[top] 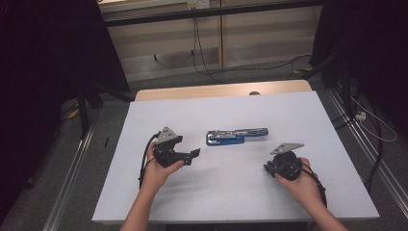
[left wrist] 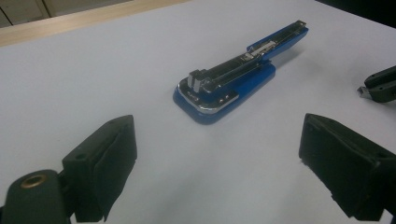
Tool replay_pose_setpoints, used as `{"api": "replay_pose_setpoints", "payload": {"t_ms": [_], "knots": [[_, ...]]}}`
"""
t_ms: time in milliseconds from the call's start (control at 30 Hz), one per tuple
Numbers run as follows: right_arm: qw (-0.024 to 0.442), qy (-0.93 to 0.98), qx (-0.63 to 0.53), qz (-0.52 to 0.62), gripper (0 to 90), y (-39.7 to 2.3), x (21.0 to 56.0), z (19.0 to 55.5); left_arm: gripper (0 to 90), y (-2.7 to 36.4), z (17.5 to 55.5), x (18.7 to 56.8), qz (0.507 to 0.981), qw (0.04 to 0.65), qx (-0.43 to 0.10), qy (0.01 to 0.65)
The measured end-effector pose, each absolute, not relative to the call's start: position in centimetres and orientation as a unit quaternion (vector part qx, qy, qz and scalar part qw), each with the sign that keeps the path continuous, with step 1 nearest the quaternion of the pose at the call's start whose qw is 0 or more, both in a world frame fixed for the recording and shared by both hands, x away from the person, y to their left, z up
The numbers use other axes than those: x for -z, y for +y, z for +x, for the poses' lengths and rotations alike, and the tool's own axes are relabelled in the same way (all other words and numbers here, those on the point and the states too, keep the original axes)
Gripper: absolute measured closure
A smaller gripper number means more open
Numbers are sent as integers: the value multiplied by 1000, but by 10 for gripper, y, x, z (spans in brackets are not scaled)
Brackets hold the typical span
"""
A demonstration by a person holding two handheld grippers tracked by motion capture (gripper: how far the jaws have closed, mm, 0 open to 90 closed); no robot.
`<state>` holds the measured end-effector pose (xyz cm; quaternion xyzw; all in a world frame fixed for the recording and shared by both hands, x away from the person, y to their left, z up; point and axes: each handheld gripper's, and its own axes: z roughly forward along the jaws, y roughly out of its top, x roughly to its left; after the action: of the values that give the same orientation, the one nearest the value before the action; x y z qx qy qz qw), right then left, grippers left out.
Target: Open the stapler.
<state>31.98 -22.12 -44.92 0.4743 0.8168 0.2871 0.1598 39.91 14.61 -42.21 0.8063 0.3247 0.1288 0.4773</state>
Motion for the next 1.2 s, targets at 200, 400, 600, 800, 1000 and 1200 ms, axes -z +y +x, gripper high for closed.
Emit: {"api": "replay_pose_setpoints", "payload": {"t_ms": [200, 400, 600, 800, 1000, 1200], "knots": [[135, 822, -273, 480, 788, -221, 446, 327, 118, 146, 399, 422, 808, 477, -131, 322], [112, 831, -260, 479, 791, -222, 442, 334, 119, 146, 399, 422, 808, 478, -132, 320], [97, 839, -267, 463, 792, -221, 439, 342, 119, 147, 400, 423, 809, 477, -131, 318], [86, 857, -270, 430, 792, -210, 424, 356, 118, 153, 403, 422, 805, 482, -130, 322], [75, 873, -273, 398, 792, -196, 406, 371, 114, 158, 402, 421, 804, 481, -128, 326], [62, 880, -285, 375, 792, -188, 394, 382, 103, 159, 401, 420, 805, 479, -126, 326]]}}
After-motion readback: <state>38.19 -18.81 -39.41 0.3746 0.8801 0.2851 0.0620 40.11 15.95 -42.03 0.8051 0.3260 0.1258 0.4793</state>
